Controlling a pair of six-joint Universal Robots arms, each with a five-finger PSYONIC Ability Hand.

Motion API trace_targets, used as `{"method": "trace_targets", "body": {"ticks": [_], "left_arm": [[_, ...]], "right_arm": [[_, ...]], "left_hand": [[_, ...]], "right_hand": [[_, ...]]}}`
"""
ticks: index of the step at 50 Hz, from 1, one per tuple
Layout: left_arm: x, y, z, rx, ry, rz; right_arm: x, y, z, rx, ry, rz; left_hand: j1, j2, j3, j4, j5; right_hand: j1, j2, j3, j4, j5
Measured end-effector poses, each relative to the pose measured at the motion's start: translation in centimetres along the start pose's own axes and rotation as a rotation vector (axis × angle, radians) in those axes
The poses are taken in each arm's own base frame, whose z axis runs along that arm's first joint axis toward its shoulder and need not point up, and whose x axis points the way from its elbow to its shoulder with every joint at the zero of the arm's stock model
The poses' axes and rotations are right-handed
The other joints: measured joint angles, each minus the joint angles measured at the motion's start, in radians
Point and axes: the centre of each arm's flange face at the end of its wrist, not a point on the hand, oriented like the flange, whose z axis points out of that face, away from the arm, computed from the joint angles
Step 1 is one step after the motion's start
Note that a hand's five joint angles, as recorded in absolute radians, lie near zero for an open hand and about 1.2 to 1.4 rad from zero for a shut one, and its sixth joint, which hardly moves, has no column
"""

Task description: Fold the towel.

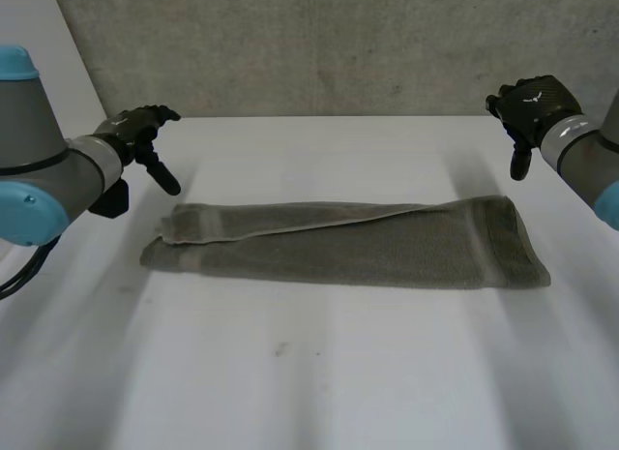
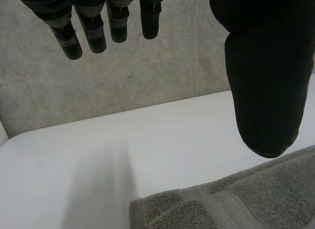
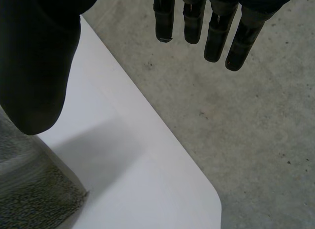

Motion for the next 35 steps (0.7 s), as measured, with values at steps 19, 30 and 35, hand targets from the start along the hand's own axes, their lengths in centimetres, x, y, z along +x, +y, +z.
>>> {"method": "trace_targets", "body": {"ticks": [19, 30, 35], "left_arm": [[1.5, 5.7, -7.3, -0.264, 0.179, 0.3], [0.9, 7.8, -5.5, -0.342, 0.179, 0.31], [0.7, 8.0, -4.3, -0.336, 0.175, 0.306]], "right_arm": [[-3.1, 4.0, -7.8, -0.191, -0.261, 0.068], [-4.7, 6.5, -8.3, -0.262, -0.314, 0.083], [-5.3, 7.2, -8.5, -0.275, -0.326, 0.072]], "left_hand": [[0.441, 0.448, 0.448, 0.447, 0.412], [0.453, 0.46, 0.46, 0.459, 0.424], [0.44, 0.447, 0.447, 0.447, 0.412]], "right_hand": [[0.043, 0.004, 0.028, 0.003, 0.051], [0.043, 0.004, 0.028, 0.003, 0.051], [0.043, 0.004, 0.028, 0.003, 0.051]]}}
